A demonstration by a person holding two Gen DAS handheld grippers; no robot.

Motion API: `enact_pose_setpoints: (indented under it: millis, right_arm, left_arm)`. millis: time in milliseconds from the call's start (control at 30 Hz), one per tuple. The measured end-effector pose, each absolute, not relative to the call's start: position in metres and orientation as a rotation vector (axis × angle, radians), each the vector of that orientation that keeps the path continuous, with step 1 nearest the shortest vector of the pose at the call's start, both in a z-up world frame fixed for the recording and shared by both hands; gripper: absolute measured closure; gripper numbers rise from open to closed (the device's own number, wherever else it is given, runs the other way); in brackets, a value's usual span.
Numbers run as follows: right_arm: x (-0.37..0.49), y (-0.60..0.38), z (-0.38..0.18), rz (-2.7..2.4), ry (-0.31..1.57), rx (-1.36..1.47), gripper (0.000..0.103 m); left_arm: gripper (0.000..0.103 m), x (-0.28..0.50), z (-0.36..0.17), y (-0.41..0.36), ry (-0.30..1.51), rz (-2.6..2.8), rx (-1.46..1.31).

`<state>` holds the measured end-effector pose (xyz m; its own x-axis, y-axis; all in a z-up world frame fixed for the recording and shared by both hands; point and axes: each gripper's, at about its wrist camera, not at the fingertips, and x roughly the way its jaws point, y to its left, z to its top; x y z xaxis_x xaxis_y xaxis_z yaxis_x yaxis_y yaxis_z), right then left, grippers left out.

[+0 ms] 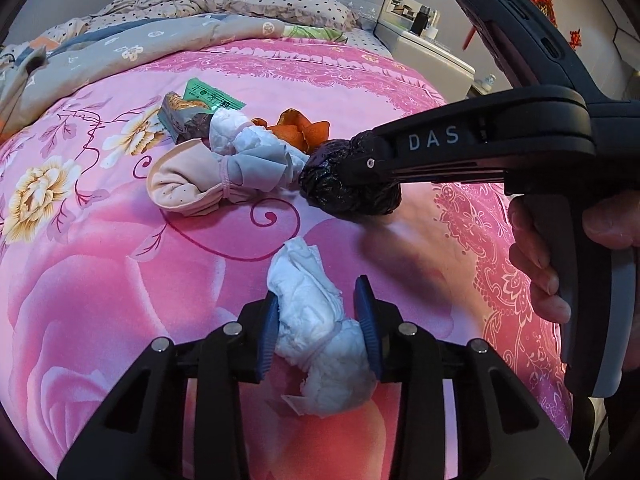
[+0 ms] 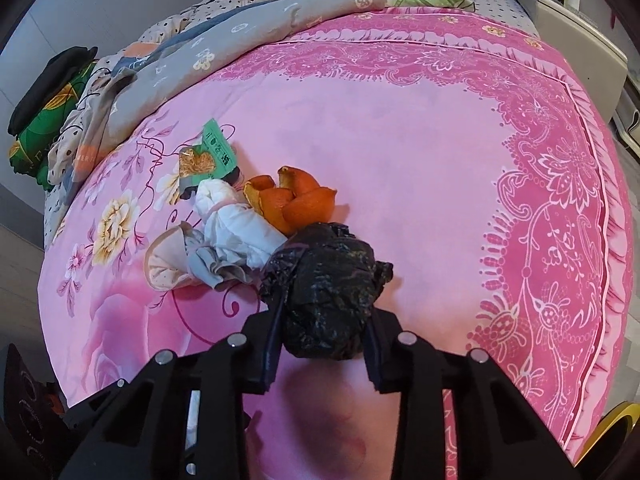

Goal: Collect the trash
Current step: 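Grasp the white tissue bundle with the left tool while the right tool grasps the black bag, then carry the tissue bundle and black bag over the bin with both tools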

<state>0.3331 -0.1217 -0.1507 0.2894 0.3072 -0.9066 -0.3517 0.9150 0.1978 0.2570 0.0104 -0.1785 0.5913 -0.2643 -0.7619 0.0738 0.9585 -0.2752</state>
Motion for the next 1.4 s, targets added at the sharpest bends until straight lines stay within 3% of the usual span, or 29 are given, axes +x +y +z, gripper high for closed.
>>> enact_pose_setpoints:
  millis: [567,1400]
  right_arm:
    - [0.344,-0.157,-0.122,0.372,1.107,0.034,0.072]
    - [0.244,-0.305,-0.024,0.239,0.919,0.185,0.072]
  left_arm:
    - [0.071,0.24,-0.162,-0.006,0.892,-0.261,-0.191]
    - [0.071,0.179,-0.083,-0.095,0.781,-0.404,-0.075]
